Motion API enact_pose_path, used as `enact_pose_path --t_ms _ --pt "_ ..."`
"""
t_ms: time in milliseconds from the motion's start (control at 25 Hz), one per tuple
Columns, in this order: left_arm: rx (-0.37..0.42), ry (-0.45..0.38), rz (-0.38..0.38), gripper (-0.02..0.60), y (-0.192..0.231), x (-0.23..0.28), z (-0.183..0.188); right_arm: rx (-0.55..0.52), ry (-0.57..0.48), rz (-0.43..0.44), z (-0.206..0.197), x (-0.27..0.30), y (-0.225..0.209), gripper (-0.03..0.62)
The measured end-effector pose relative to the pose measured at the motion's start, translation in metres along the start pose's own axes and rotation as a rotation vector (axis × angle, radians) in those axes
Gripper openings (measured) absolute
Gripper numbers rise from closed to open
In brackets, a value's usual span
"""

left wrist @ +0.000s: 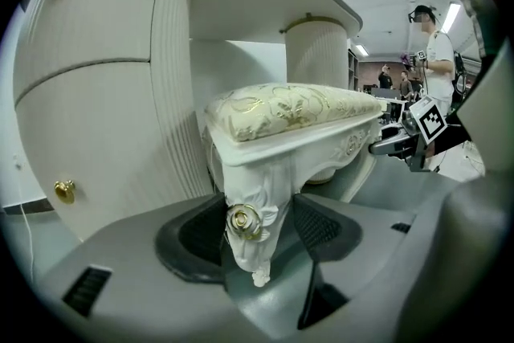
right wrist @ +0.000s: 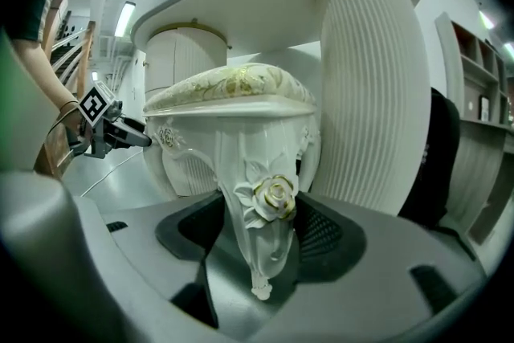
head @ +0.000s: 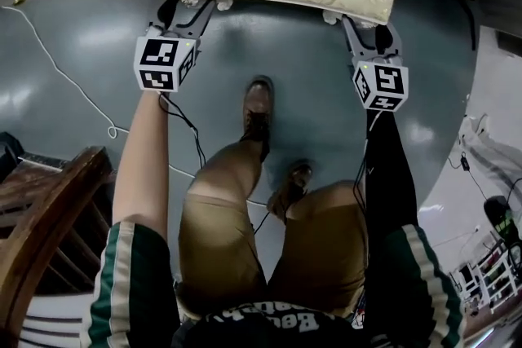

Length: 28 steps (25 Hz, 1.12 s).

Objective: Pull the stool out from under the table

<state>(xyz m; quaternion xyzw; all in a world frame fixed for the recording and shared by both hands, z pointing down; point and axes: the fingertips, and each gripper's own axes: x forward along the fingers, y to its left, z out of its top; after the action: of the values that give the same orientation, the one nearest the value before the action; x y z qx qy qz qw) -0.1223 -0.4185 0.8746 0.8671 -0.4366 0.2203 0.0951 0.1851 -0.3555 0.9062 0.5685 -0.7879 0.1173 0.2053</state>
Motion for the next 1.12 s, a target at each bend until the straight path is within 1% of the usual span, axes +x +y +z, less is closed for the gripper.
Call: enact_pose_path --t_ms 200,480,560,680,760,880,1040,1120 --pt "-0.025 0.019 -0.010 0.291 -0.038 -0.035 -0.025 0.002 0.051 0.009 -0.030 -0.045 0.013 0.283" --pt "-0.061 0.096 -0.019 0.291 -0.081 -0.076 -0.047 0.021 0.154 0.035 -0.061 -0.098 0.028 0.285" --pt "-0.070 0.121 -0.023 0.291 -0.096 -0.099 -0.056 0.021 0.179 0.039 -0.070 -0.122 0.040 0.285" --pt "-0.084 0.147 -0.022 0.291 -0.125 -0.151 -0.075 0.021 0.204 0.050 -0.086 -0.172 0.067 0.285" --pt "-0.094 0.163 -0.017 0.291 -0.136 -0.178 -0.078 0.022 0.214 0.060 -0.088 -0.194 0.080 0.287" --pt "-0.101 0.187 -0.007 0.291 -0.145 -0.197 -0.085 0.030 0.232 0.074 -0.094 -0.210 0.089 0.288" --pt "-0.103 0.221 -0.017 0.290 -0.168 -0.215 -0.113 0.032 0.271 0.084 -0.121 -0.234 0.101 0.288" --pt "-0.099 0.238 -0.026 0.290 -0.186 -0.241 -0.130 0.031 0.295 0.091 -0.137 -0.262 0.116 0.288"
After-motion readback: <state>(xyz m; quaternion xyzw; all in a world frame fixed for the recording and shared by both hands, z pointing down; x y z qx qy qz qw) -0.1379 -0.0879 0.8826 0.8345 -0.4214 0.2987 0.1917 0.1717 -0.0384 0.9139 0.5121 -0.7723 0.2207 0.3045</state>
